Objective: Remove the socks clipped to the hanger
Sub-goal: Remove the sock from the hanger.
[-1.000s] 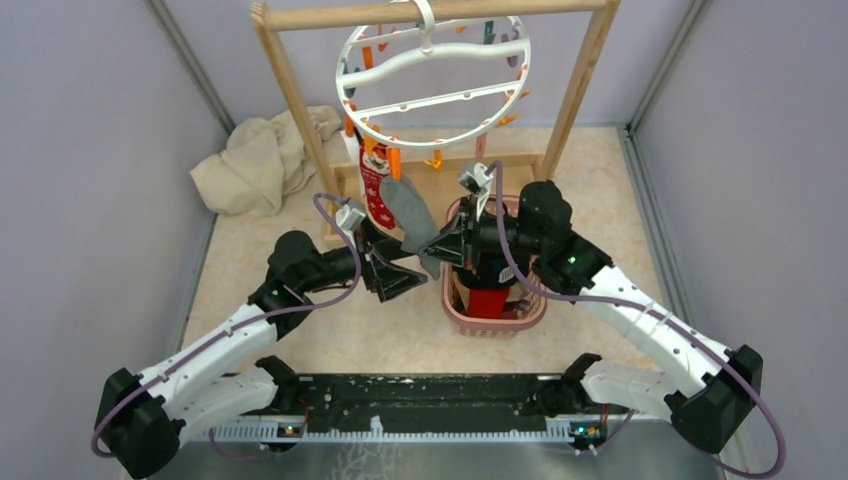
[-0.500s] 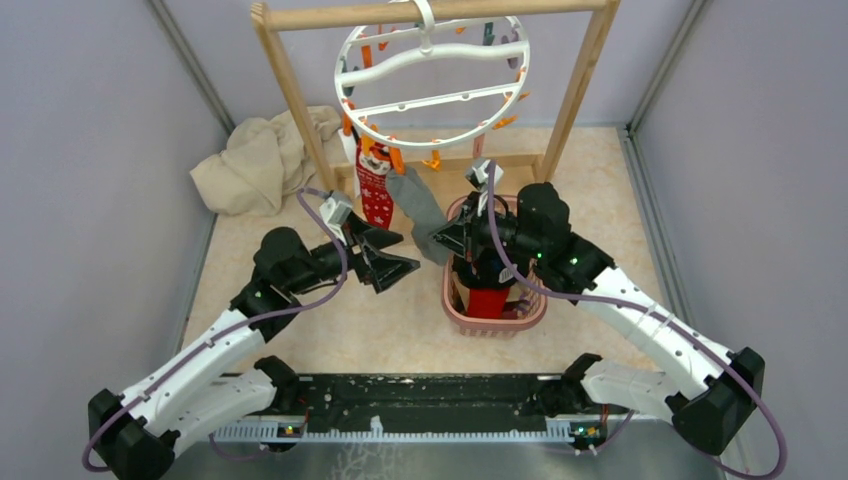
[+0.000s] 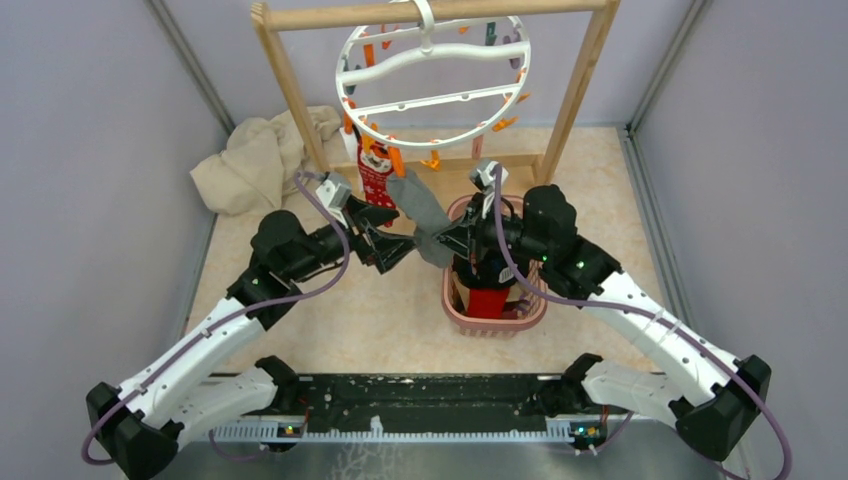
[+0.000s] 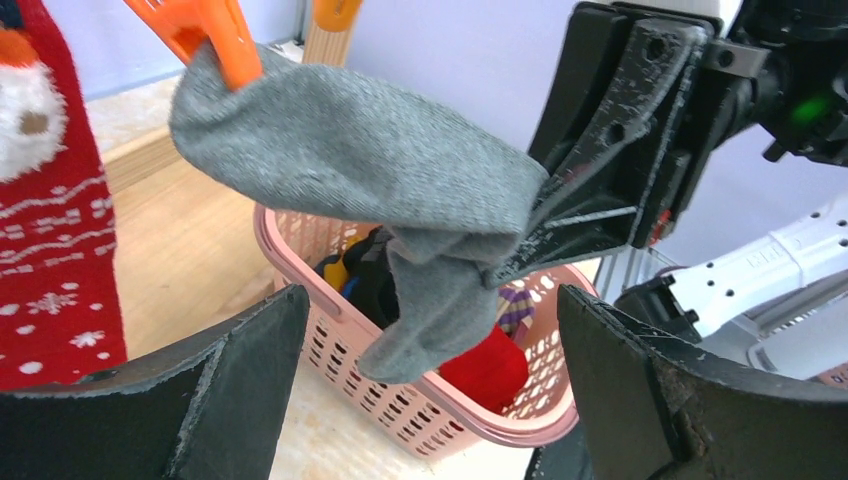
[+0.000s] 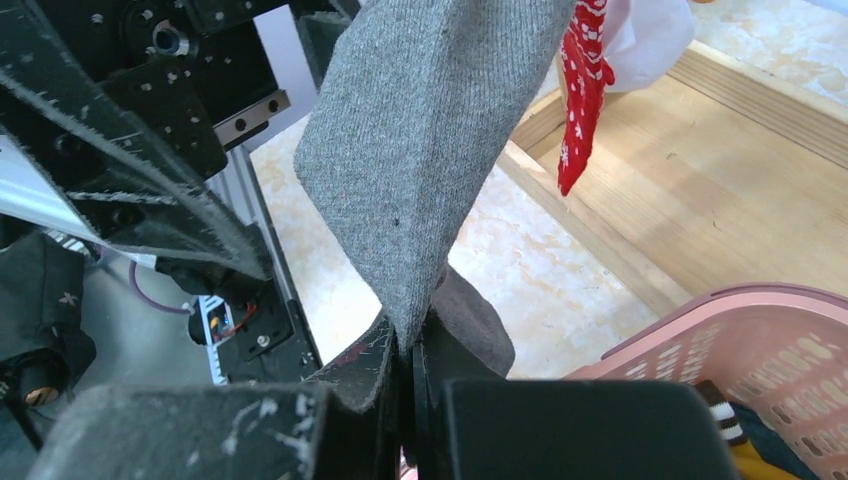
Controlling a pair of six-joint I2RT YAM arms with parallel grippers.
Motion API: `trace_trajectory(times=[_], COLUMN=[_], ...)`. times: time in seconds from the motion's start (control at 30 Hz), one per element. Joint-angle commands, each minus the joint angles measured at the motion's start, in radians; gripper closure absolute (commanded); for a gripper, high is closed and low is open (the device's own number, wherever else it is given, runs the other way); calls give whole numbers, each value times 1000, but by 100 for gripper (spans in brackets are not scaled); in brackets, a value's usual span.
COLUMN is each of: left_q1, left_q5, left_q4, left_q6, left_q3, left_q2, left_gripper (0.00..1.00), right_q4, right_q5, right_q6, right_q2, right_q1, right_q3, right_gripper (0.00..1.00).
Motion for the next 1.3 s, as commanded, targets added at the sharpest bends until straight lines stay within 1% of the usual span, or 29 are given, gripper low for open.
trace_trajectory(times=[0.0,0.13,0.4,0.6,0.97,1.27], left_q1=[13,54,186,223,257,333], left_q5=[-63,-43,52,104,188,288], left_q4=[-42,-65,-54,-47,156,333], left_q6=[41,30,-20,-23,-45,-166], left_q3=[72,103,105,121,101,102], left_q2=[37,69,75,79,146,230], left_gripper=[1,1,1,1,1,1], right_q4=[30,29,27,19,11,-4], right_q5=[-13,-15,-17,-16,-24,-19], right_q6=[-11,-10,-10,-14,-13,-20], right_q2=[-35,-39,-42,-47,-42,-43], right_q1=[-8,-8,-8,-8,-8,-8], right_q3=[-2,-4,-5,-2,9,14], right_gripper=[100,100,100,100,100,100])
